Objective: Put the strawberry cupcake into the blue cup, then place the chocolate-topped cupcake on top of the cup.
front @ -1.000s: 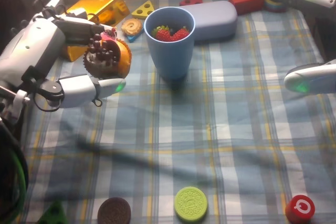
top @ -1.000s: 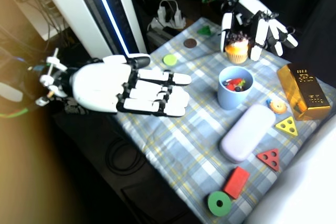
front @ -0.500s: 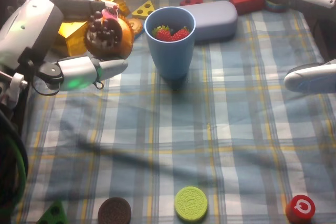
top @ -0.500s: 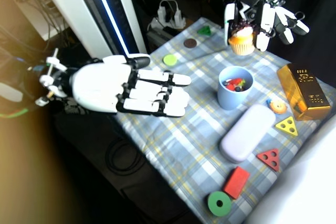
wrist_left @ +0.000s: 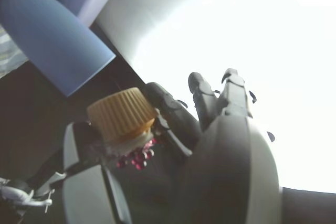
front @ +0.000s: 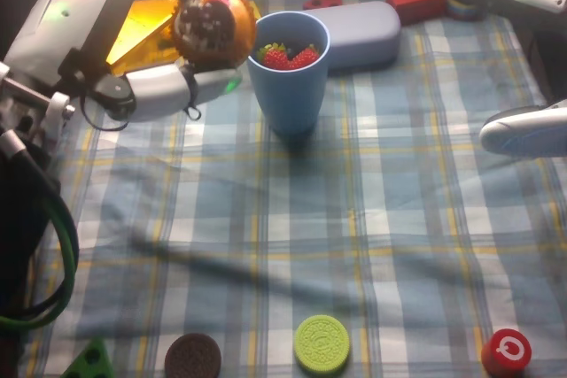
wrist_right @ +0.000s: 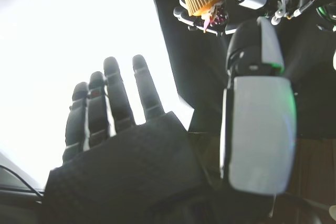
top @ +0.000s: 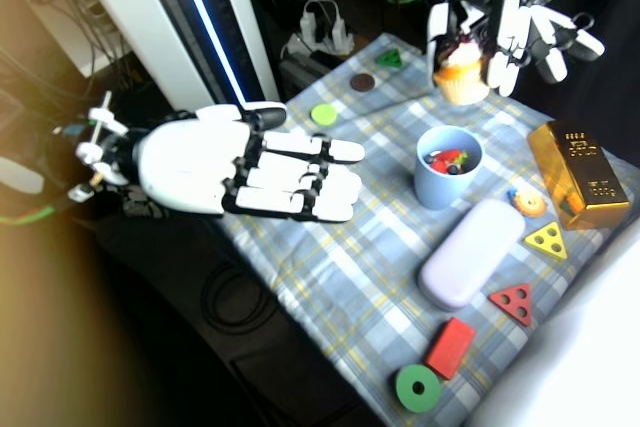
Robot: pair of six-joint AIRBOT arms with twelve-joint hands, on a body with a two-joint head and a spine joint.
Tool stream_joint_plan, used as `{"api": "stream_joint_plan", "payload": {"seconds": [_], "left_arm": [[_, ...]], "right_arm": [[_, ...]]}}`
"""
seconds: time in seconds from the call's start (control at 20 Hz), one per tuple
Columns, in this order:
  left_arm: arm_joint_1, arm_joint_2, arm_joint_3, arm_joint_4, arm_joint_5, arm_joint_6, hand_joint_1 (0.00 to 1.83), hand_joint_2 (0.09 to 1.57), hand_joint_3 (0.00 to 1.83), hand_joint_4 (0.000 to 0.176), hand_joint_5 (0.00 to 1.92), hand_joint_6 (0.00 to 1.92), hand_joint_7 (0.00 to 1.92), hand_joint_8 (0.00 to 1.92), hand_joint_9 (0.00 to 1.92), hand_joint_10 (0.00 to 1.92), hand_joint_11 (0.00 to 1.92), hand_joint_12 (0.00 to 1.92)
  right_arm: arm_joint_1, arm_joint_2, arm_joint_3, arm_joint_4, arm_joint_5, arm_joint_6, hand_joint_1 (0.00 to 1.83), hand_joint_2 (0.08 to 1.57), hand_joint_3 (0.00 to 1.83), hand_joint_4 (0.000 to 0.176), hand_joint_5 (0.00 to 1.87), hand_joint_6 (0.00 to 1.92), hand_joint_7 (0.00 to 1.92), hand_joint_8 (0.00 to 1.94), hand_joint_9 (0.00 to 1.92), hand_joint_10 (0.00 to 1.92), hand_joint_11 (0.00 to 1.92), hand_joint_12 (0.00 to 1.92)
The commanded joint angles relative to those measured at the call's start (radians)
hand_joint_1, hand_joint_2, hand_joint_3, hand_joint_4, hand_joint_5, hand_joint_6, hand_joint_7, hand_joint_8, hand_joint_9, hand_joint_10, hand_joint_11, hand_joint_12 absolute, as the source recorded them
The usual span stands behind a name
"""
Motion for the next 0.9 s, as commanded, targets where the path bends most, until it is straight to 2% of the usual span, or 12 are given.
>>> {"api": "stream_joint_plan", "payload": {"seconds": [0.0, 0.15, 0.25, 0.3, 0.35, 0.4, 0.45, 0.5, 0.6, 0.7, 0.8, 0.85], "left_arm": [[-0.018, -0.007, 0.009, 0.036, -0.108, -0.008, 1.04, 1.08, 0.01, 0.163, 0.98, 0.75, 0.72, 0.0, 0.19, 0.0, 0.0, 0.0], [-0.036, -0.026, 0.033, 0.04, -0.084, -0.008, 1.0, 1.14, 0.0, 0.176, 0.91, 1.08, 0.84, 0.01, 0.27, 0.01, 0.0, 0.0], [-0.049, -0.037, 0.047, 0.042, -0.07, -0.008, 1.01, 1.14, 0.0, 0.152, 0.92, 1.07, 0.87, 0.01, 0.31, 0.01, 0.02, 0.01], [-0.059, -0.049, 0.06, 0.045, -0.058, -0.008, 1.07, 1.12, 0.0, 0.048, 0.96, 1.01, 0.89, 0.01, 0.33, 0.01, 0.01, 0.0], [-0.064, -0.055, 0.066, 0.048, -0.05, -0.008, 1.18, 1.11, 0.02, 0.041, 0.99, 0.99, 0.93, 0.81, 0.35, 0.0, 0.01, 0.0], [-0.075, -0.066, 0.079, 0.052, -0.035, -0.008, 1.09, 1.12, 0.0, 0.036, 0.96, 1.02, 0.85, 0.36, 0.33, 0.02, 0.0, 0.0], [-0.078, -0.07, 0.083, 0.052, -0.032, -0.008, 1.09, 1.12, 0.0, 0.036, 0.96, 1.02, 0.85, 0.36, 0.33, 0.02, 0.0, 0.0], [-0.084, -0.079, 0.093, 0.052, -0.026, -0.008, 1.15, 1.03, 0.0, 0.052, 0.87, 0.38, 0.92, 0.04, 0.36, 0.01, 0.0, 0.0], [-0.095, -0.093, 0.106, 0.057, -0.022, -0.008, 1.13, 0.99, 0.0, 0.035, 0.92, 0.04, 0.93, 0.0, 0.37, 0.0, 0.0, 0.0], [-0.11, -0.101, 0.115, 0.069, -0.015, -0.008, 1.01, 1.02, 0.01, 0.055, 0.91, 0.01, 0.9, 0.0, 0.34, 0.0, 0.0, 0.0], [-0.118, -0.106, 0.123, 0.071, -0.015, -0.008, 0.94, 1.04, 0.01, 0.067, 0.9, 0.0, 0.89, 0.0, 0.33, 0.0, 0.0, 0.0], [-0.12, -0.108, 0.126, 0.071, -0.014, -0.008, 0.99, 1.02, 0.01, 0.051, 0.91, 0.0, 0.91, 0.01, 0.33, 0.0, 0.0, 0.0]], "right_arm": [[0.006, 0.002, 0.002, 0.023, 0.124, 0.005, 0.0, 0.97, 0.0, 0.023, 0.1, 0.0, 0.2, 0.0, 0.07, 0.0, 0.01, 0.01], [0.004, -0.001, 0.003, 0.023, 0.124, 0.005, 0.0, 0.95, 0.0, 0.019, 0.11, 0.0, 0.2, 0.0, 0.08, 0.0, 0.0, 0.01], [0.003, -0.002, 0.004, 0.022, 0.124, 0.005, 0.0, 0.95, 0.0, 0.018, 0.1, 0.0, 0.21, 0.0, 0.09, 0.01, 0.0, 0.0], [0.001, -0.002, 0.005, 0.022, 0.124, 0.005, 0.0, 0.94, 0.0, 0.029, 0.1, 0.0, 0.21, 0.0, 0.11, 0.01, 0.0, 0.0], [0.0, -0.004, 0.006, 0.022, 0.124, 0.005, 0.0, 0.96, 0.0, 0.0, 0.11, 0.0, 0.21, 0.0, 0.13, 0.02, 0.08, 0.03], [-0.001, -0.005, 0.008, 0.022, 0.124, 0.005, 0.0, 1.01, 0.0, 0.0, 0.13, 0.0, 0.22, 0.0, 0.17, 0.01, 0.14, 0.08], [-0.001, -0.005, 0.009, 0.022, 0.124, 0.005, 0.0, 1.01, 0.0, 0.0, 0.13, 0.0, 0.22, 0.0, 0.17, 0.01, 0.14, 0.08], [-0.001, -0.005, 0.009, 0.022, 0.124, 0.005, 0.0, 0.98, 0.0, 0.023, 0.11, 0.0, 0.18, 0.0, 0.14, 0.0, 0.1, 0.08], [-0.001, -0.005, 0.011, 0.022, 0.124, 0.005, 0.0, 1.01, 0.0, 0.0, 0.11, 0.0, 0.19, 0.0, 0.14, 0.0, 0.09, 0.08], [-0.001, -0.006, 0.013, 0.022, 0.124, 0.005, 0.0, 0.98, 0.0, 0.063, 0.1, 0.0, 0.18, 0.0, 0.13, 0.0, 0.09, 0.09], [-0.001, -0.006, 0.013, 0.021, 0.124, 0.005, 0.0, 0.99, 0.0, 0.03, 0.12, 0.01, 0.21, 0.01, 0.15, 0.01, 0.1, 0.1], [-0.001, -0.006, 0.013, 0.021, 0.124, 0.005, 0.0, 0.98, 0.0, 0.056, 0.12, 0.01, 0.19, 0.0, 0.13, 0.0, 0.06, 0.09]]}}
